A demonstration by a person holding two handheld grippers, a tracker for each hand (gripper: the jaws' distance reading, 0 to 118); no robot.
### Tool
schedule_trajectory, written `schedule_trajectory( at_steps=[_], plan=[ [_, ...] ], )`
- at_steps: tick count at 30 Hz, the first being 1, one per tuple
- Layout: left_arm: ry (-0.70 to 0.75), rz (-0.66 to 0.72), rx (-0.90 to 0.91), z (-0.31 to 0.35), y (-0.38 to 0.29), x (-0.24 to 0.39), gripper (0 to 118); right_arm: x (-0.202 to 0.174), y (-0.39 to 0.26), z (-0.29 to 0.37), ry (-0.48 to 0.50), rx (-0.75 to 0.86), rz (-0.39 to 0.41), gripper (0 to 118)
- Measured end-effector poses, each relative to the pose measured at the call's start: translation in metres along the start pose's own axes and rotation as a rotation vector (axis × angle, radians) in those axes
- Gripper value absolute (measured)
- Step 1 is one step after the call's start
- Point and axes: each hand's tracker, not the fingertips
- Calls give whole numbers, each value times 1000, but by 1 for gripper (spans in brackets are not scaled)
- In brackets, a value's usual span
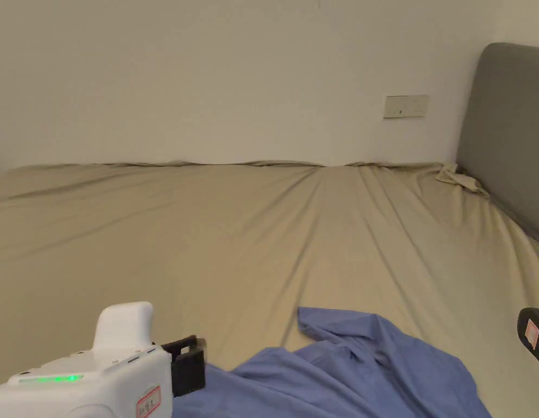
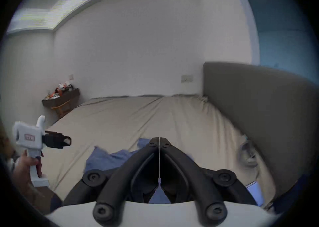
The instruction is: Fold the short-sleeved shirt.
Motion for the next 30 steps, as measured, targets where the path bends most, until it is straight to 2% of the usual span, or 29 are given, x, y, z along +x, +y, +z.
schedule_trajectory(
  at_steps=[1, 2, 3, 5, 6, 11, 12, 13, 14, 15, 16, 17, 20, 22, 25, 26, 27, 28, 29, 30],
  plan=[
    [25, 2, -40, 0, -12, -15, 0, -5, -6, -10, 36, -38, -25, 3],
    [65, 37, -127, -3, -27, -31, 0, -13, -12, -21, 80, -79, -50, 3],
    [21, 94, -197, -8, -38, -44, 0, -20, -17, -27, 116, -104, -63, 3],
    [-76, 173, -262, -22, -52, -64, 0, -40, -23, -35, 176, -137, -50, 3],
    [-53, 194, -285, -33, -53, -70, 0, -47, -24, -39, 187, -145, -31, 3],
    [-29, 88, -216, -84, -32, -66, 0, -62, -25, -51, 197, -157, 14, 3],
    [-31, 89, -198, -103, -26, -64, 13, -63, -27, -53, 193, -158, 17, 3],
    [-36, 85, -189, -120, -20, -62, 50, -62, -28, -54, 189, -162, 18, 3],
    [-43, 79, -196, -144, -13, -58, 102, -60, -29, -56, 183, -165, 17, 3],
    [-40, 76, -213, -168, -9, -55, 118, -58, -29, -57, 175, -169, 15, 3],
    [-23, 59, -276, -197, -7, -52, 118, -54, -30, -57, 164, -175, 10, 3],
    [-19, 84, -229, -215, -3, -51, 118, -51, -30, -56, 151, -181, 7, 3],
    [40, 29, -424, -276, -7, -43, 118, -39, -32, -51, 100, -192, 14, 3],
    [89, -3, -440, -307, -20, -38, 118, -28, -35, -47, 61, -199, 19, 3],
    [129, -54, -519, -329, -41, -31, 114, -17, -39, -45, 0, -233, 12, 3],
    [139, -47, -441, -316, -38, -29, 114, -12, -41, -45, -18, -241, 7, 3],
    [145, -53, -369, -305, -32, -27, 99, -7, -43, -46, -33, -245, 1, 3],
    [166, -75, -306, -296, -29, -24, 43, 1, -47, -47, -53, -253, -7, 3],
    [214, -142, -298, -292, -25, -13, 0, 7, -51, -49, -68, -262, -15, 3],
    [240, -131, -256, -257, -8, -9, 0, 12, -54, -51, -79, -271, -25, 3]
  ],
)
